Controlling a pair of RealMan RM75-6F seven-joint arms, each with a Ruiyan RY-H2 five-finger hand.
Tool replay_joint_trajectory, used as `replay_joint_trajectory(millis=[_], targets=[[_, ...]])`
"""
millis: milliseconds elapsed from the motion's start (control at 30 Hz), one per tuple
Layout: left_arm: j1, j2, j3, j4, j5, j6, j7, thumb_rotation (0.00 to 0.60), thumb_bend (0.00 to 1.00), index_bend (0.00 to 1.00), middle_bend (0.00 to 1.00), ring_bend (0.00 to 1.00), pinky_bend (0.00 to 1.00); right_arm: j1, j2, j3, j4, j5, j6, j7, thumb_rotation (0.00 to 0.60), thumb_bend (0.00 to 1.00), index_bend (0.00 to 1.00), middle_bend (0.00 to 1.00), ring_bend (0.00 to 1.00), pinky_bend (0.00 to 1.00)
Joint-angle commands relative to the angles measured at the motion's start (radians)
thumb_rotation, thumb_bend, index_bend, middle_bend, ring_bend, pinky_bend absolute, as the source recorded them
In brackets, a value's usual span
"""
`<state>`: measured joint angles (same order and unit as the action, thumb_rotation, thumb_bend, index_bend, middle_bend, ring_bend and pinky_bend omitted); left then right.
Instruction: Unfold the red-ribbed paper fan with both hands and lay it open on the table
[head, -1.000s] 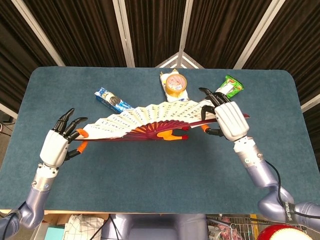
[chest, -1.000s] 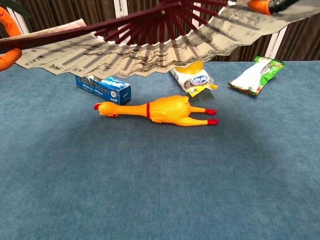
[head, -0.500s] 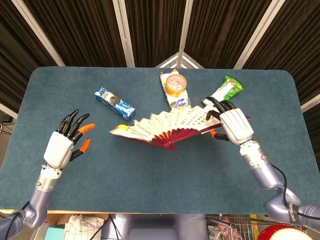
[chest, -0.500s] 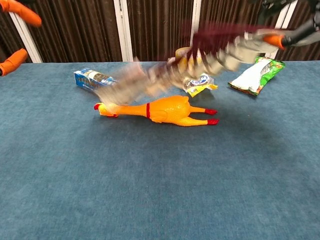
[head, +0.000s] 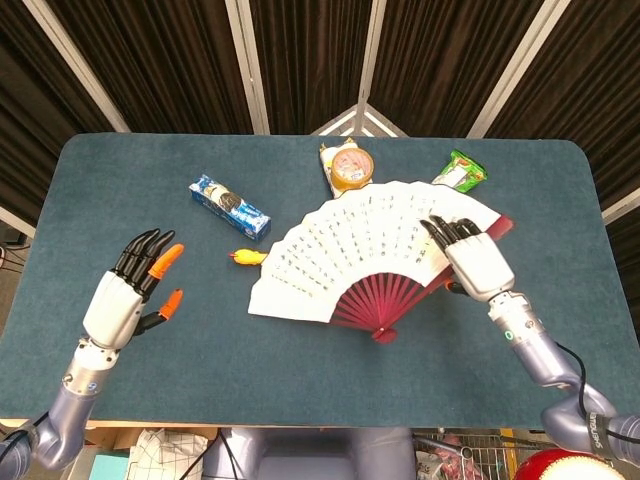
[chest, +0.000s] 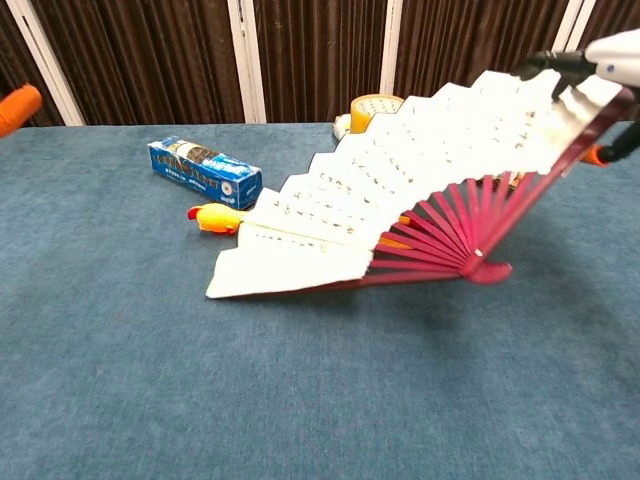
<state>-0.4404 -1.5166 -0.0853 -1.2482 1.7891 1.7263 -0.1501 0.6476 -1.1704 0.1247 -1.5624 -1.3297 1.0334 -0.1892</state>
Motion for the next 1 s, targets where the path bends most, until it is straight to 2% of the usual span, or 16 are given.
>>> replay_joint_trajectory(millis=[33, 300, 367, 567, 633, 733, 800, 867, 1000], targets=[[0.03, 0.034, 0.011, -0.053, -0.01, 0.015, 0.017, 0.6, 0.57, 0.04, 0.0, 0.0, 0.1, -0.008, 0.012, -0.01, -0.004, 0.039, -0.032, -0.015, 0.6, 0.39, 0.0, 0.1, 0.21, 0.17], [0.134, 0.134, 0.079, -0.184, -0.054, 0.009, 0.111, 0.6, 0.57, 0.1, 0.0, 0.0, 0.04, -0.027, 0.048, -0.043, 0.017, 0.083, -0.07, -0.086, 0.6, 0.39, 0.0, 0.09, 0.21, 0.15], [0.161, 0.161, 0.101, -0.217, -0.08, -0.012, 0.139, 0.6, 0.57, 0.1, 0.0, 0.0, 0.04, -0.035, 0.071, -0.06, -0.007, 0.097, -0.082, -0.125, 0.6, 0.39, 0.0, 0.08, 0.21, 0.15], [0.201, 0.201, 0.117, -0.246, -0.149, -0.062, 0.131, 0.6, 0.57, 0.09, 0.0, 0.0, 0.03, -0.045, 0.178, -0.103, -0.19, 0.176, -0.104, -0.294, 0.6, 0.39, 0.0, 0.08, 0.22, 0.15], [0.211, 0.206, 0.123, -0.239, -0.176, -0.089, 0.108, 0.6, 0.57, 0.09, 0.0, 0.0, 0.03, -0.049, 0.22, -0.115, -0.284, 0.221, -0.11, -0.333, 0.6, 0.39, 0.0, 0.08, 0.23, 0.15], [0.221, 0.202, 0.126, -0.219, -0.188, -0.105, 0.082, 0.6, 0.57, 0.09, 0.0, 0.0, 0.03, -0.044, 0.258, -0.126, -0.366, 0.282, -0.112, -0.383, 0.6, 0.39, 0.02, 0.1, 0.27, 0.15], [0.225, 0.193, 0.125, -0.203, -0.192, -0.112, 0.065, 0.6, 0.57, 0.09, 0.0, 0.0, 0.03, -0.044, 0.268, -0.121, -0.407, 0.322, -0.111, -0.374, 0.6, 0.39, 0.05, 0.14, 0.31, 0.18], [0.224, 0.19, 0.126, -0.195, -0.189, -0.124, 0.062, 0.6, 0.57, 0.09, 0.0, 0.0, 0.03, -0.043, 0.272, -0.096, -0.445, 0.349, -0.146, -0.276, 0.6, 0.39, 0.07, 0.16, 0.34, 0.22], [0.226, 0.182, 0.121, -0.19, -0.183, -0.125, 0.059, 0.6, 0.57, 0.09, 0.0, 0.0, 0.03, -0.047, 0.249, -0.062, -0.414, 0.299, -0.138, -0.193, 0.6, 0.39, 0.06, 0.16, 0.33, 0.22]])
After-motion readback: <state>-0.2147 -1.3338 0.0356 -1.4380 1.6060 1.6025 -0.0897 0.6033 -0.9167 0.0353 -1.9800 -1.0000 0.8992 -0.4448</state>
